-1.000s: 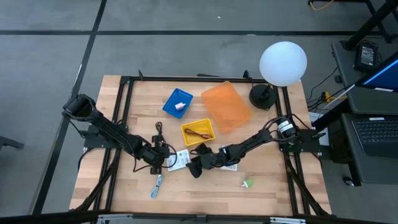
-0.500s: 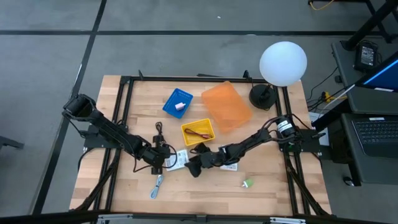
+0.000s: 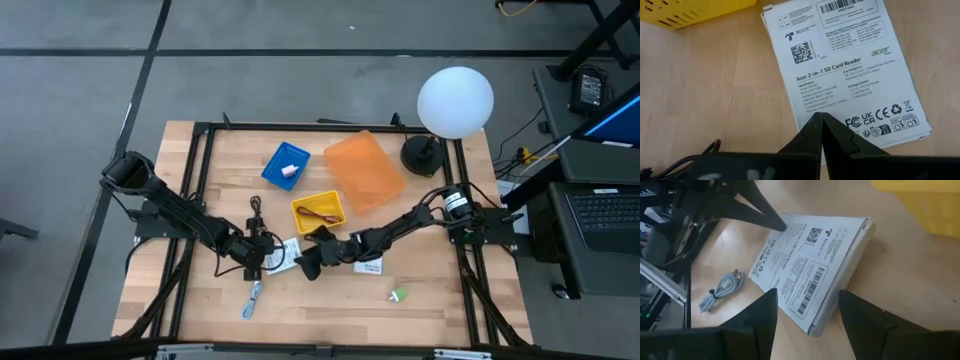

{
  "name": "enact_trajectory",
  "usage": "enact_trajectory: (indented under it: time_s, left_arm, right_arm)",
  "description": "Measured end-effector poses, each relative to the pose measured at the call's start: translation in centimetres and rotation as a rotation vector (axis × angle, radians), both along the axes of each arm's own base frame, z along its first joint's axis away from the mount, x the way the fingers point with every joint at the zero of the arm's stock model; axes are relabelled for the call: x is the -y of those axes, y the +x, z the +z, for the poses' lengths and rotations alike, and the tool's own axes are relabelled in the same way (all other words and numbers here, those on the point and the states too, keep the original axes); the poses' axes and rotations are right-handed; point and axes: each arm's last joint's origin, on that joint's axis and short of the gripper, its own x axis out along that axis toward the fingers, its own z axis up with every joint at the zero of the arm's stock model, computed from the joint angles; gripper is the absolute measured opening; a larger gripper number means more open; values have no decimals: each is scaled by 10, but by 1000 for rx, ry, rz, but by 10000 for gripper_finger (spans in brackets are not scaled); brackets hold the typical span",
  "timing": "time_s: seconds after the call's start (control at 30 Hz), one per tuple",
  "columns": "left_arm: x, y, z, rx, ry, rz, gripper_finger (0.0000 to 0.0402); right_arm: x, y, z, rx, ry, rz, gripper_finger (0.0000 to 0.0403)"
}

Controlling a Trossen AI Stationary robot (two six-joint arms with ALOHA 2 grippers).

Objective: Pick and place items into bin
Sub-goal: Put the white card reader box into the orange bin

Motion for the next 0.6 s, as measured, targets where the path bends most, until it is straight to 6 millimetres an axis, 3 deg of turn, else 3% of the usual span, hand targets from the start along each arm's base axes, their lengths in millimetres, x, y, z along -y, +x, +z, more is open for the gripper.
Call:
enact_trajectory:
  time_s: [0.6]
  left_arm:
    - [-3,7,3,54,5,-17,3]
  right_arm:
    - [0,15,12,65,10,81,193]
